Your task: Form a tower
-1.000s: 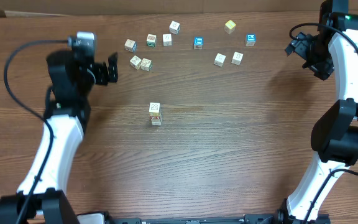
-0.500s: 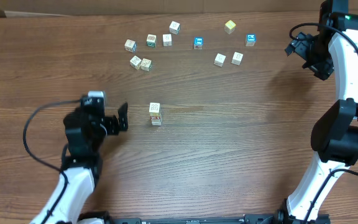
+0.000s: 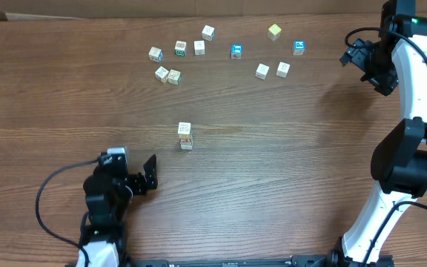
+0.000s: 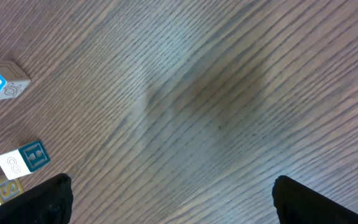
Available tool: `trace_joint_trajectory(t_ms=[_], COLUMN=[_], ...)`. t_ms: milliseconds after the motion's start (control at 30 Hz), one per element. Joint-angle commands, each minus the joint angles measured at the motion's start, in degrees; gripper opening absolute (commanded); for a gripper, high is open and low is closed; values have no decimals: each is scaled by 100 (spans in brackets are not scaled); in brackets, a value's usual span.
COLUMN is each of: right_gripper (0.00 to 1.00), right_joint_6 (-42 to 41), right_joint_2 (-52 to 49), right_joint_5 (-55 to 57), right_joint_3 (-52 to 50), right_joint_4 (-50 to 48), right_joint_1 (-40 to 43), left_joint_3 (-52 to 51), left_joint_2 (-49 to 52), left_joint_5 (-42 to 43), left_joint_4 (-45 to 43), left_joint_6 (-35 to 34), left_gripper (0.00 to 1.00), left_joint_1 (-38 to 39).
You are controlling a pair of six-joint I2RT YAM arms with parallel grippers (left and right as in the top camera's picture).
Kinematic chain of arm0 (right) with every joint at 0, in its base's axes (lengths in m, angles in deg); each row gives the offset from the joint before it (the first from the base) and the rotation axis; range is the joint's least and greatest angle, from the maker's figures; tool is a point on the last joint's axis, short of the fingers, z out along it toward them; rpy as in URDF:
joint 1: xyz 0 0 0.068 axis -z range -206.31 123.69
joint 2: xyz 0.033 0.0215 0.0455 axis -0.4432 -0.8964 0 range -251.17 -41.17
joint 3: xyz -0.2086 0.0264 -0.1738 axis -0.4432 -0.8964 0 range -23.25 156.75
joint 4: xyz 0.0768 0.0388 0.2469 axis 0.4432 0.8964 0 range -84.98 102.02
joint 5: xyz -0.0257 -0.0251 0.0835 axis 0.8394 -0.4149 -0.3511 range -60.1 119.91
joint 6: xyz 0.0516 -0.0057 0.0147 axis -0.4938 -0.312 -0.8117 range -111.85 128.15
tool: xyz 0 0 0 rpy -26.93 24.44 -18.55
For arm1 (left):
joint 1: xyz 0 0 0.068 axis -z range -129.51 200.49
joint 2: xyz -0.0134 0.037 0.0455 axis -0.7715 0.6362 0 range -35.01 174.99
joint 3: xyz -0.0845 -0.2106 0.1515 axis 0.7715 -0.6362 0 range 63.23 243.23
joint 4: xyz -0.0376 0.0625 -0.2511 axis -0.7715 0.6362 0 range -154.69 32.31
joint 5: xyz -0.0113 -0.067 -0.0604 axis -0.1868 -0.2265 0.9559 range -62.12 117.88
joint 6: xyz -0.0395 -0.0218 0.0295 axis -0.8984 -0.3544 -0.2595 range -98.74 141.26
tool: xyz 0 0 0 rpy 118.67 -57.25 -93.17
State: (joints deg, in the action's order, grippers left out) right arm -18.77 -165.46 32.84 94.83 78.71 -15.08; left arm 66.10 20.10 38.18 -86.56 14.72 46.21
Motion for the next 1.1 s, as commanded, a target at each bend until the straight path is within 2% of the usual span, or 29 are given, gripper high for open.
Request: trace_joint_trajectory(t_ms=[0,167,300,500,633,1067], right_gripper=[100,100,100,100,100,100], right_joint_6=[20,20,20,20,20,20], right_joint_2=[74,74,74,74,74,74], right_joint_5=[-4,-4,-4,-4,-4,-4], right_joint_3=[162,162,162,162,162,162], right_joint_4=[-15,-15,-17,-17,-17,-17], right_joint_1=[0,0,0,0,0,0], left_joint_3=[-258,-258,-258,-258,-260,-260], left_joint_2=[-584,-846,-1250,-2566,-3314,-4736], left_joint_5=[-186,-188,-190,-365,-496,-632], left_joint_4=[254,616,1248,2524,2599,2614], left_joint_6=[-188,-188,-188,-186,-118,210], left_gripper=[100,99,100,100,100,100], left_joint_1=[-31,-31,-31,-31,-31,-24])
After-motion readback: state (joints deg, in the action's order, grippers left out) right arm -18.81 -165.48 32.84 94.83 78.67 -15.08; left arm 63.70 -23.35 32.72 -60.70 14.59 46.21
